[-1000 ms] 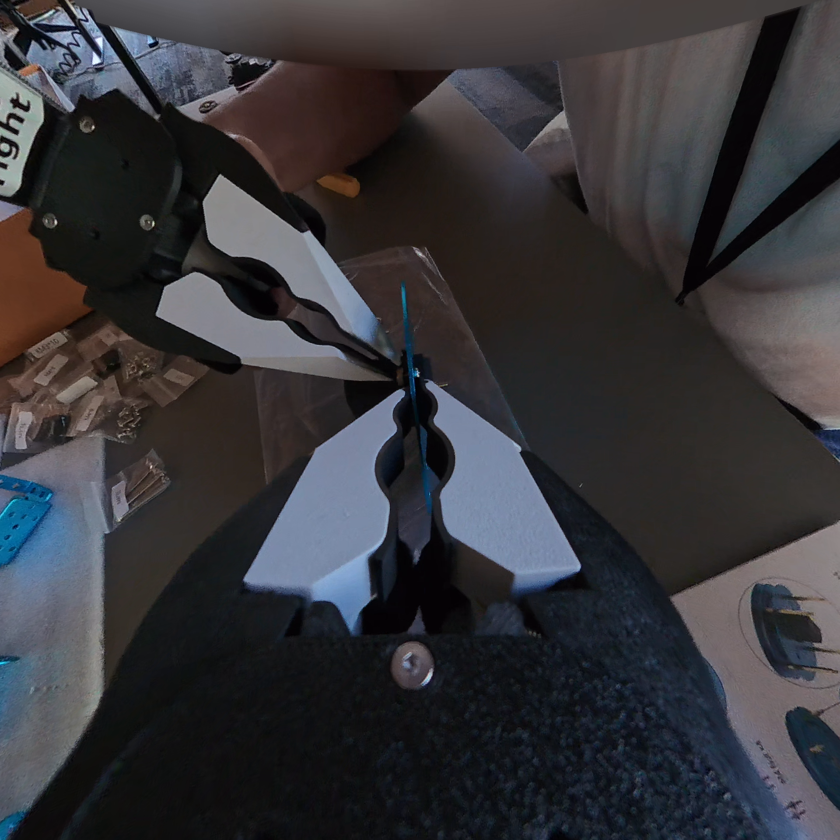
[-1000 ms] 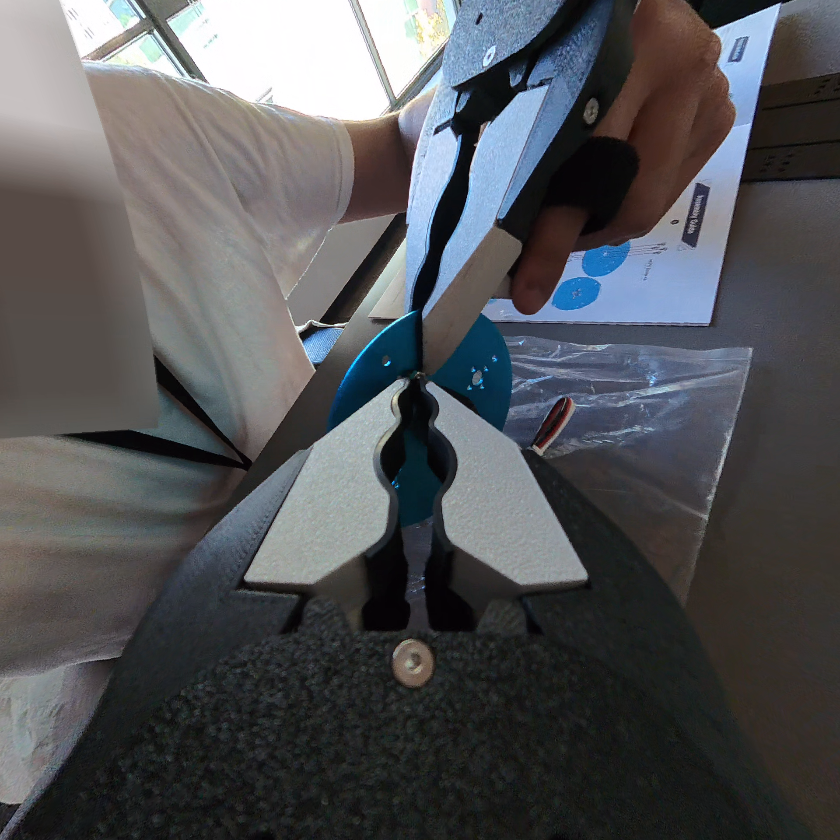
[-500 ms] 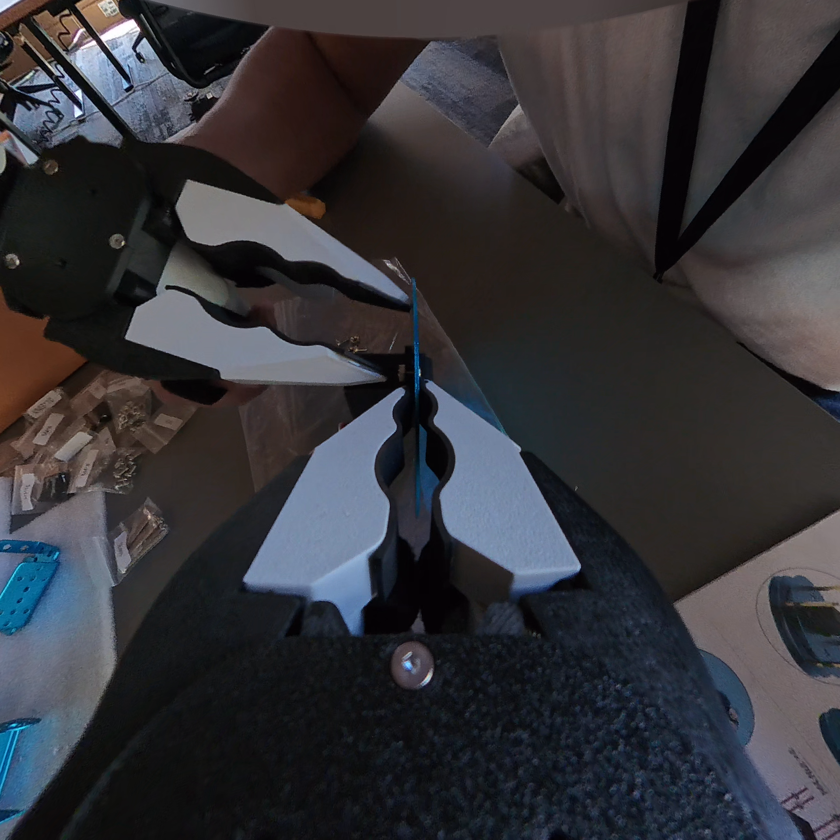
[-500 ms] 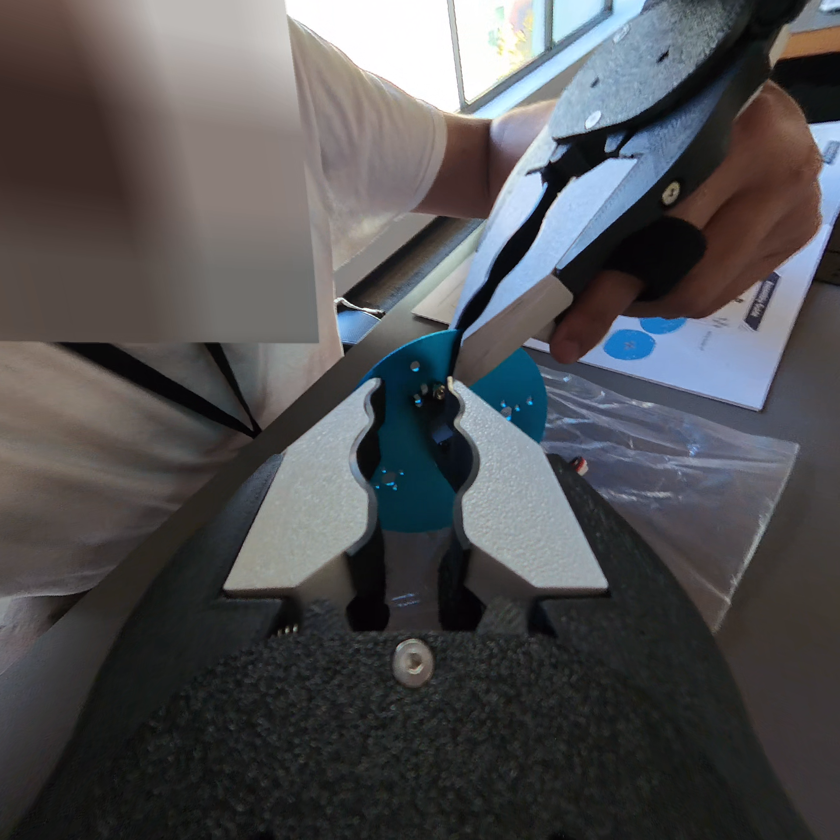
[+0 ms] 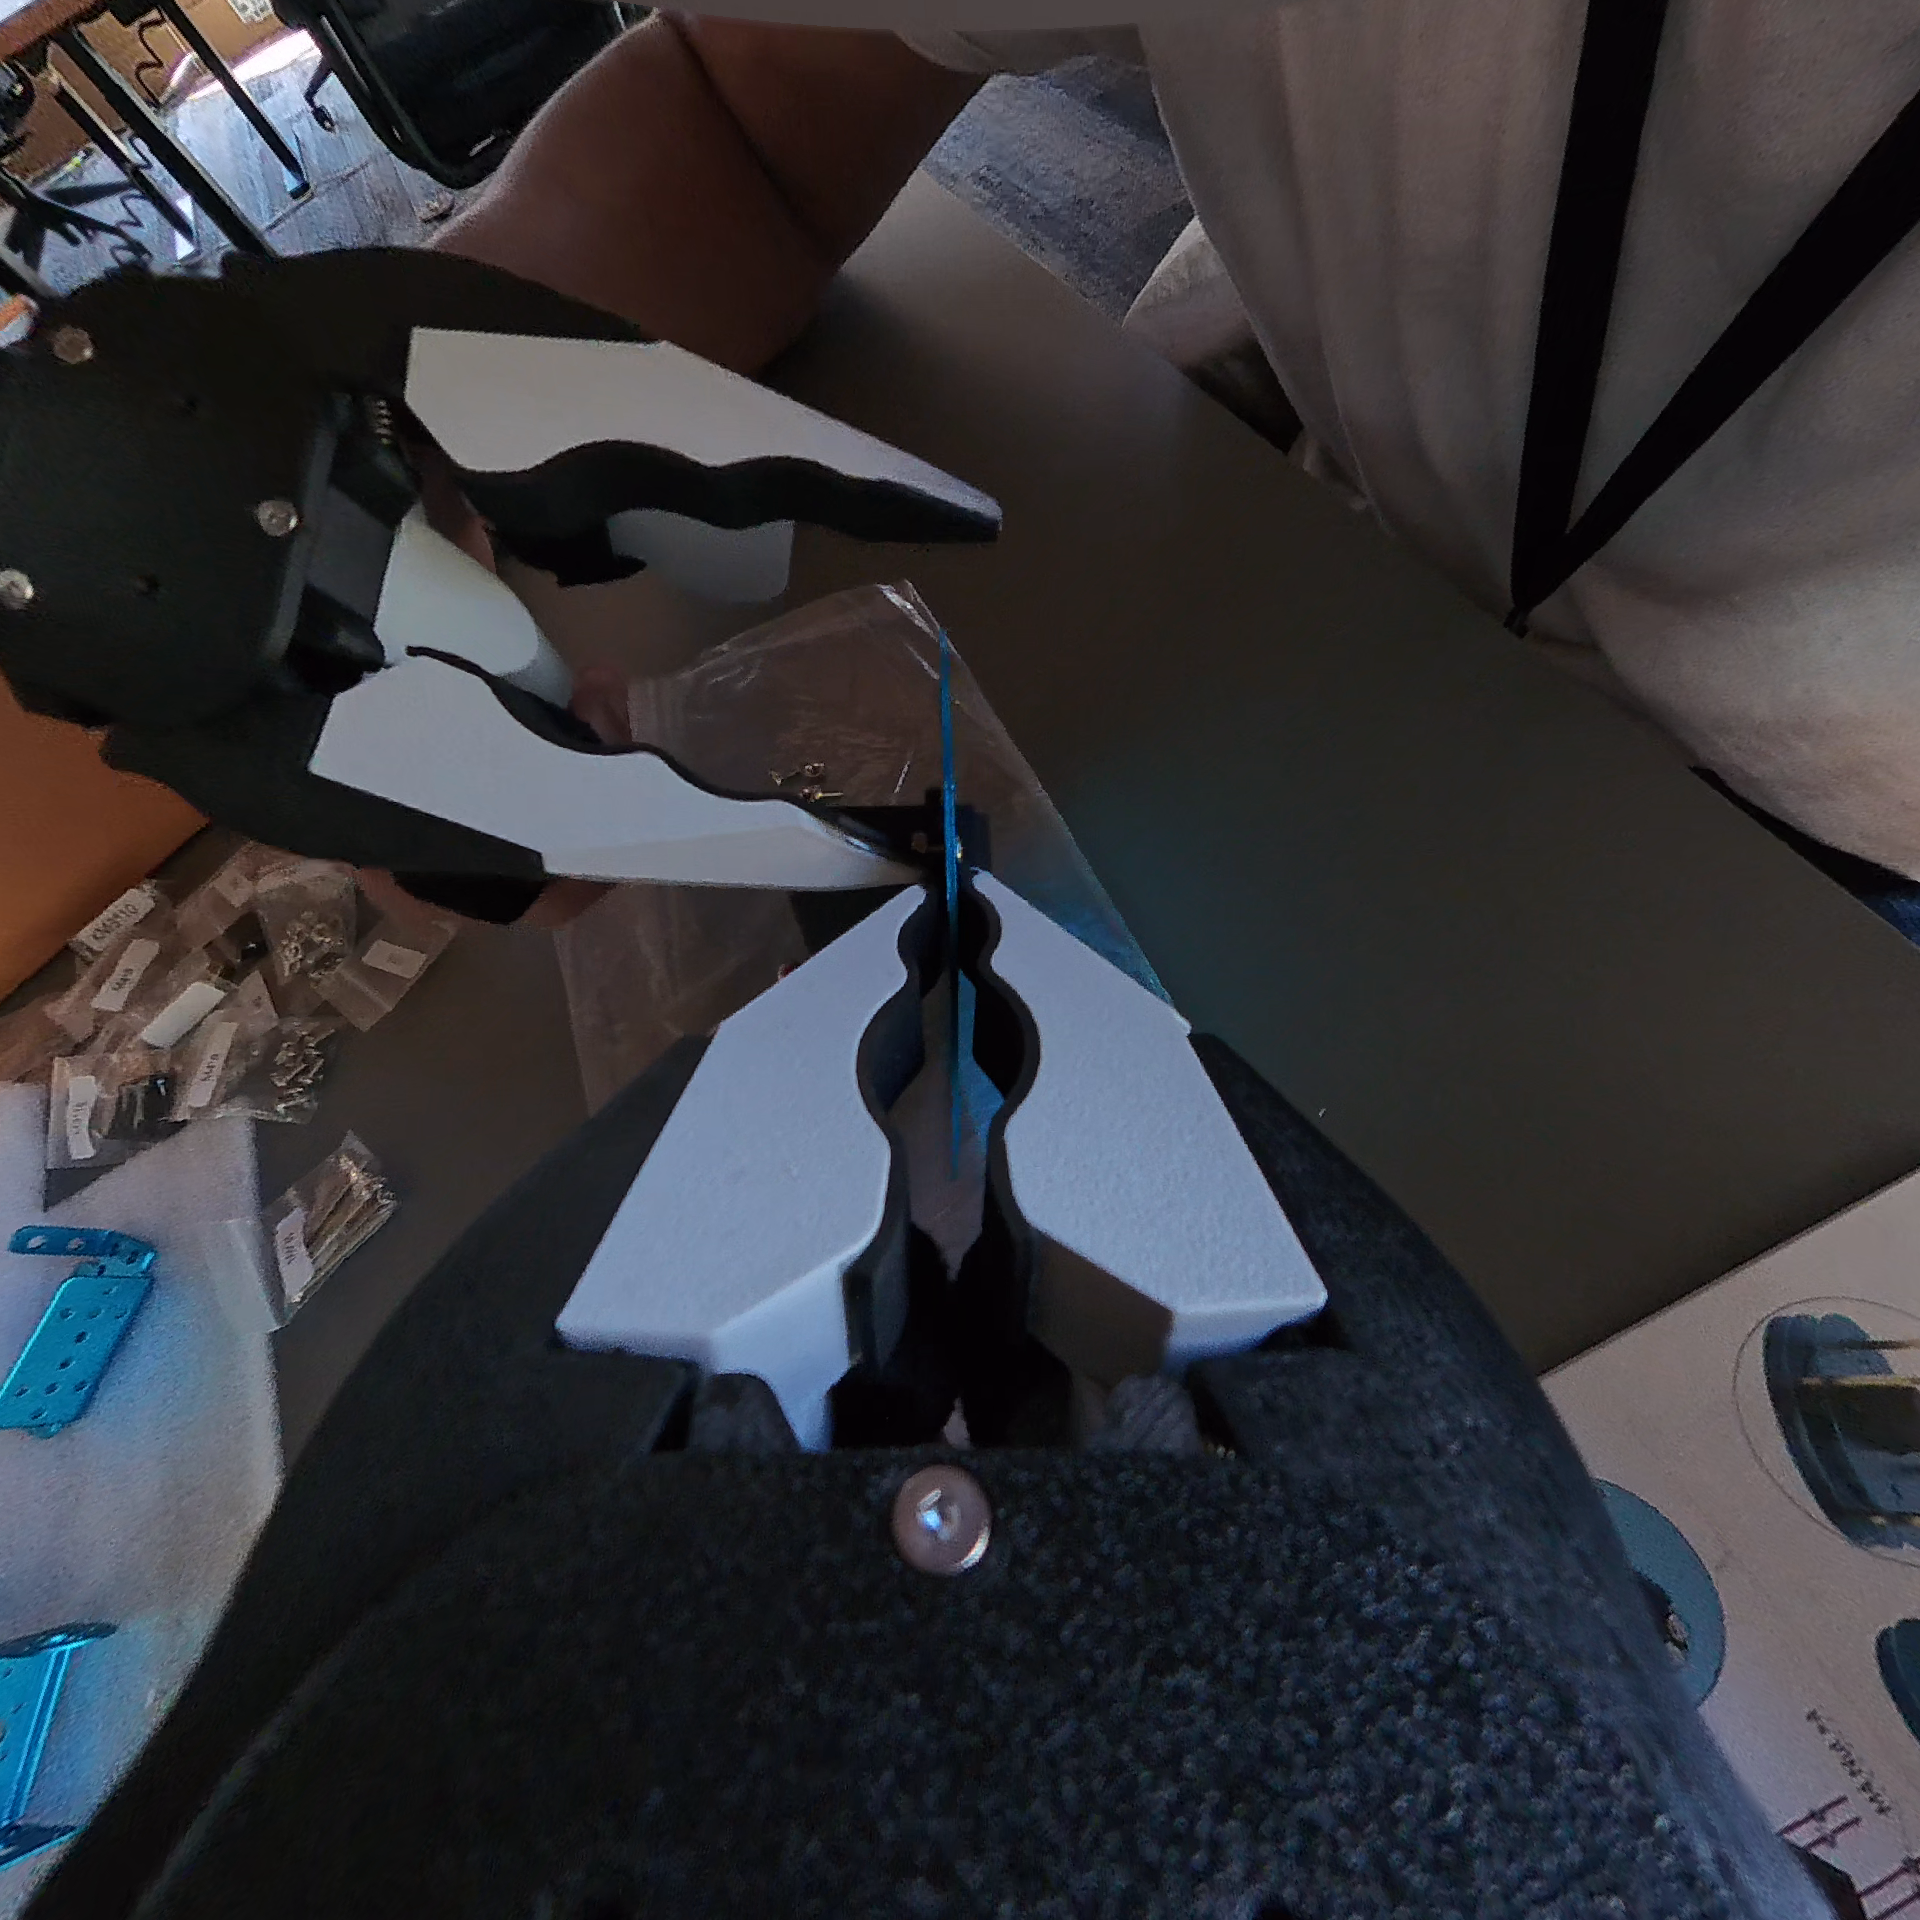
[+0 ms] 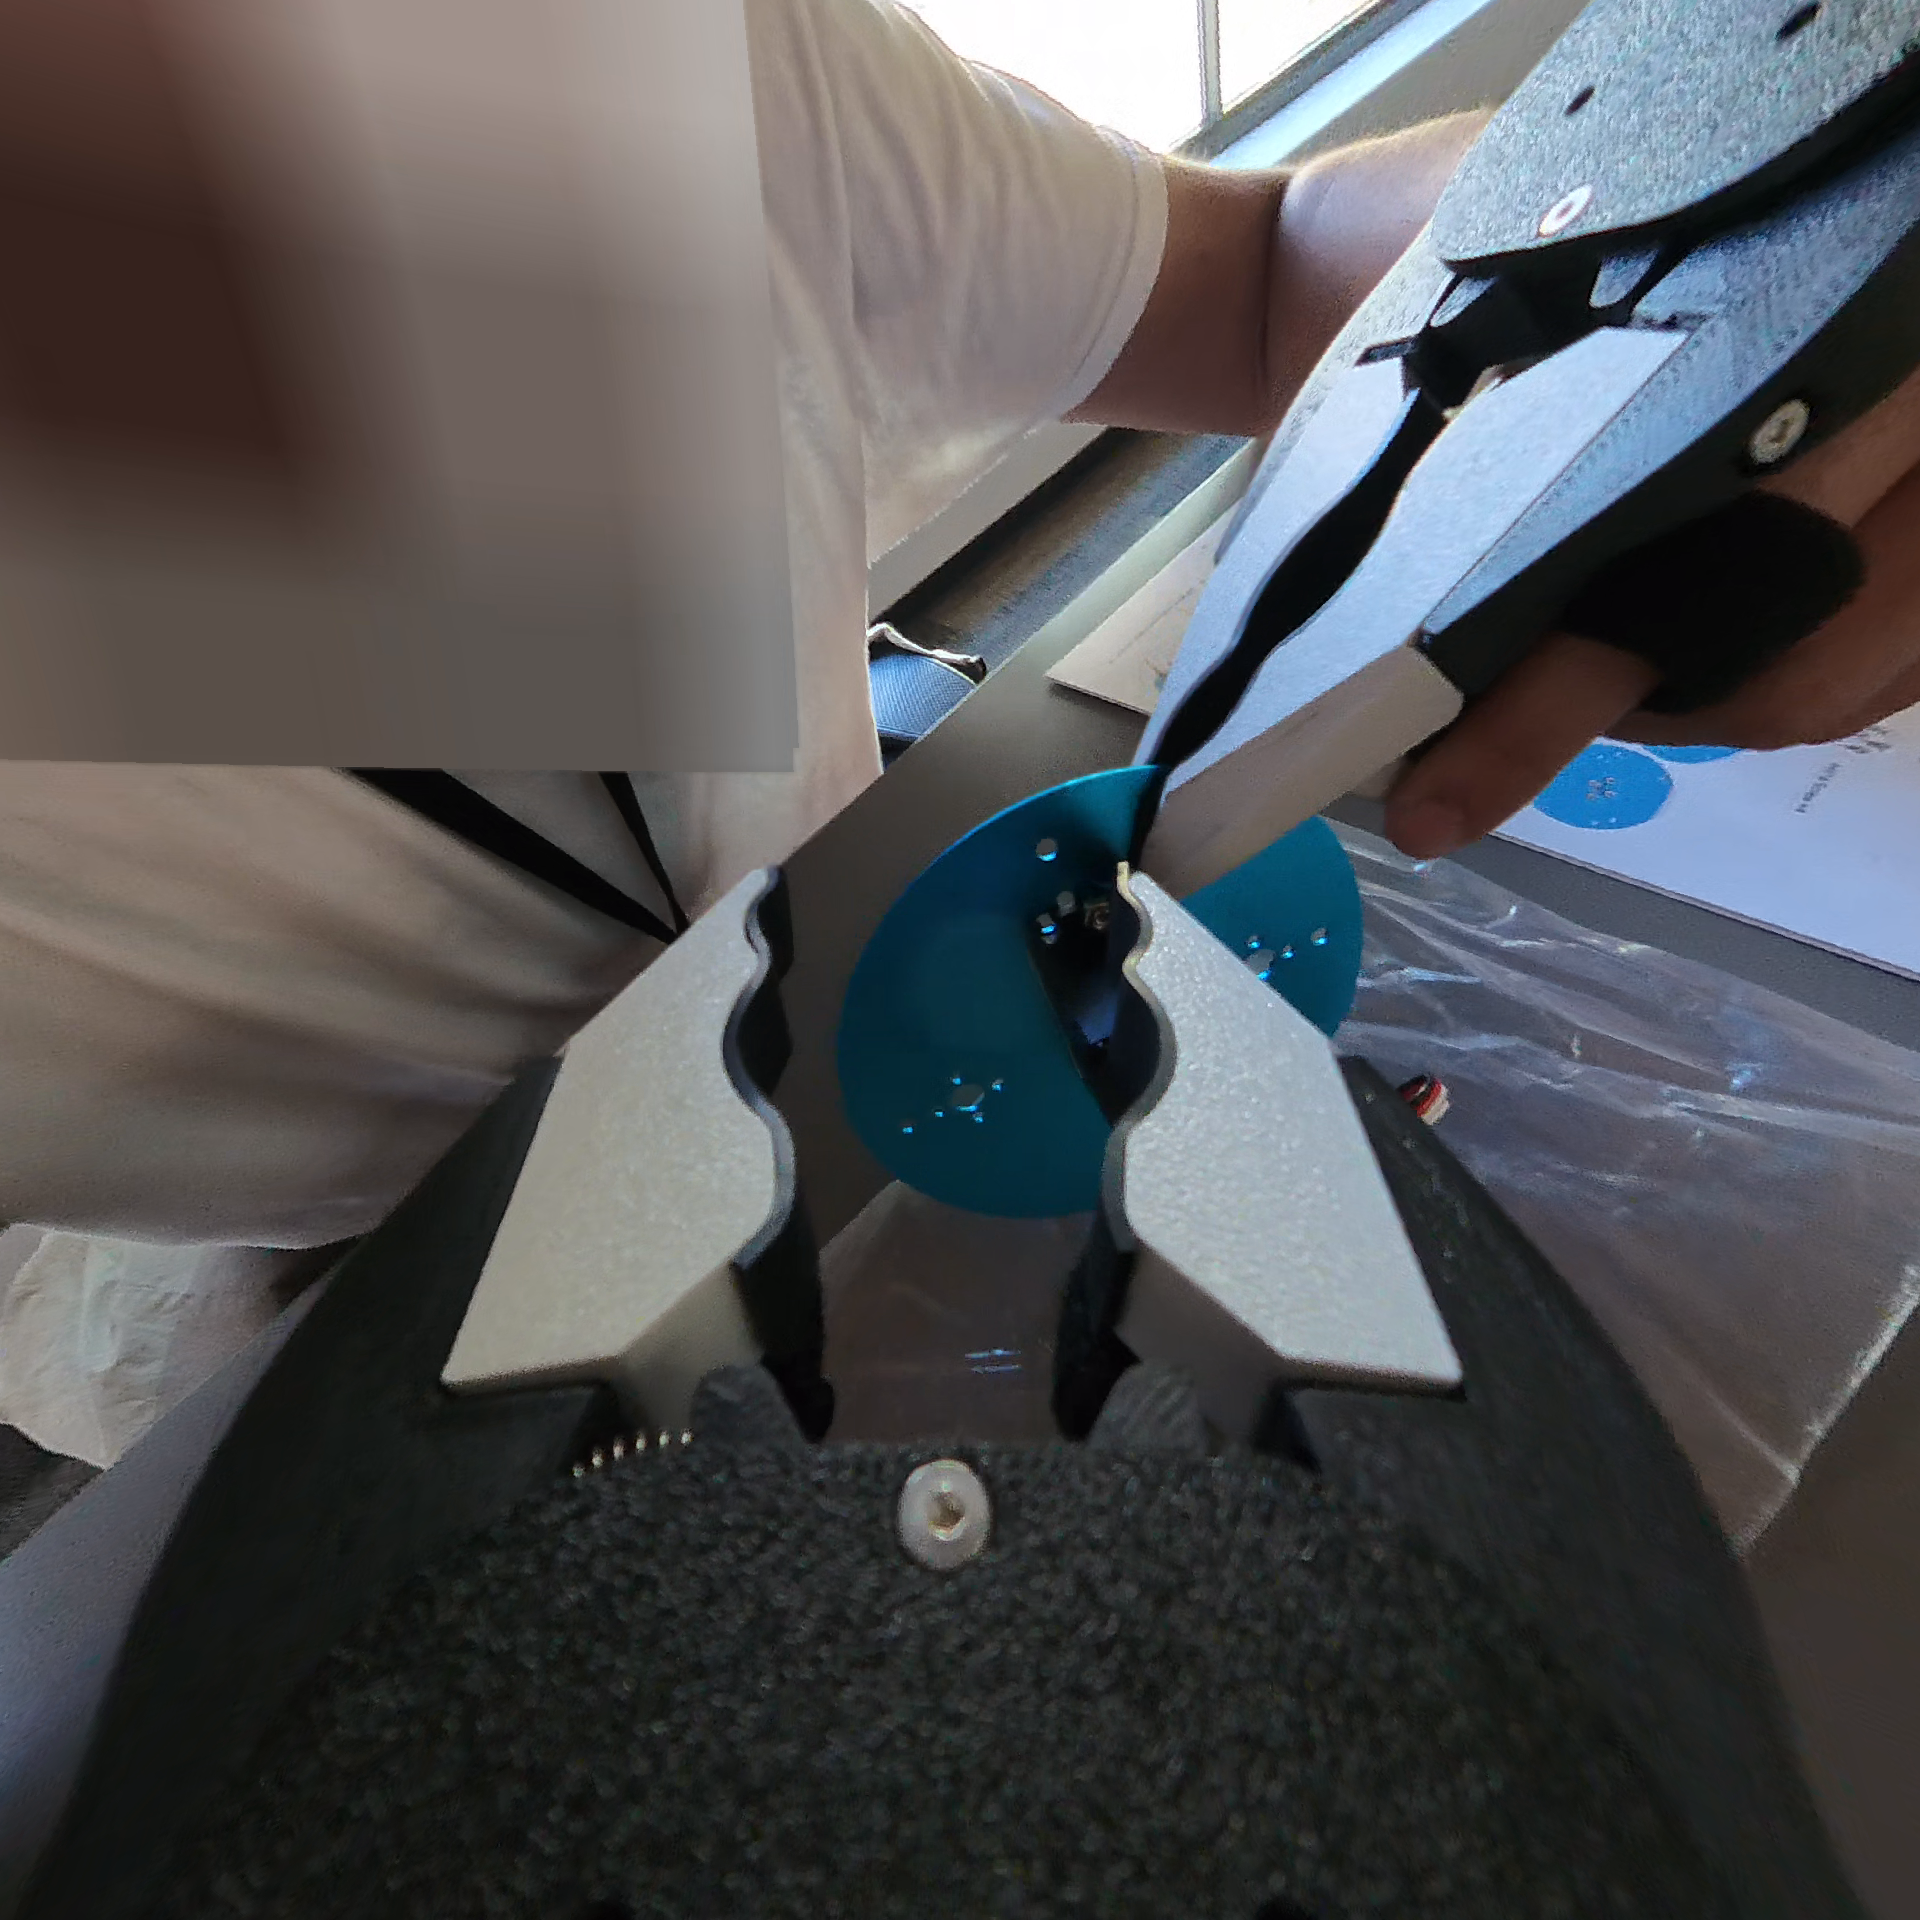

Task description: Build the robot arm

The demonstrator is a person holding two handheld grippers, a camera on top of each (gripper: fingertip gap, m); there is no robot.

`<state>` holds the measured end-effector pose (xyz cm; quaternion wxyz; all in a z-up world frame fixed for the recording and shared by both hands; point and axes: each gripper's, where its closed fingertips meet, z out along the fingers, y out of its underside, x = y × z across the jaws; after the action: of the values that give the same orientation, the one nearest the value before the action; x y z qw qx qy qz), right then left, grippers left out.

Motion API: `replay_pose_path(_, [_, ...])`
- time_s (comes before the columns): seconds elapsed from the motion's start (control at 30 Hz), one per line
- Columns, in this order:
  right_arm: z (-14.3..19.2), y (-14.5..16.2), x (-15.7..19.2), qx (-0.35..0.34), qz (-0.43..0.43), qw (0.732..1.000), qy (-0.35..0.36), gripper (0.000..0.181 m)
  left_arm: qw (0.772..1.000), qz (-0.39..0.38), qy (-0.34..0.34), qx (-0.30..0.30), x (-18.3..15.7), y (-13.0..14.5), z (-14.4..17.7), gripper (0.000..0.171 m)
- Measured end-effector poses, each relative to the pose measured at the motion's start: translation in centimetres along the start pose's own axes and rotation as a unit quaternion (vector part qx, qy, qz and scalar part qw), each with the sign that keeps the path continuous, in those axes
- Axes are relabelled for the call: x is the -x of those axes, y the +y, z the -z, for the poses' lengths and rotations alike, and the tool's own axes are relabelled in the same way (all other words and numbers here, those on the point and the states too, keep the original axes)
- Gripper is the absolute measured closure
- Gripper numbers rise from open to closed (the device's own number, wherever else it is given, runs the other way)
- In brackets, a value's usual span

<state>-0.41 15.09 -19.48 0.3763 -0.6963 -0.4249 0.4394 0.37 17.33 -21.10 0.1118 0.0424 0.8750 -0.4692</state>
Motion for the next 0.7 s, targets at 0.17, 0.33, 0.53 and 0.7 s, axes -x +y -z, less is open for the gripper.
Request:
replay_pose_path(0.17, [0.4, 0.0, 0.3, 0.031, 0.022, 0.999, 0.023, 0.117, 1.0, 0.006, 0.0, -0.004, 0.1, 0.0, 0.0, 0.17])
replay_pose_path(0.33, [0.0, 0.9, 0.2, 0.056, 0.018, 0.998, 0.035, 0.112, 1.0, 0.01, 0.003, -0.006, 0.1, 0.0, 0.0, 0.17])
replay_pose_path(0.53, [0.1, 1.0, 0.4, 0.071, 0.01, 0.996, 0.043, 0.11, 1.0, 0.012, 0.001, -0.01, 0.3, -0.1, -0.1, 0.171])
replay_pose_path(0.7, [0.5, 1.3, 1.1, 0.088, -0.011, 0.996, 0.029, 0.123, 1.0, 0.014, -0.001, -0.004, 0.3, 0.1, 0.1, 0.171])
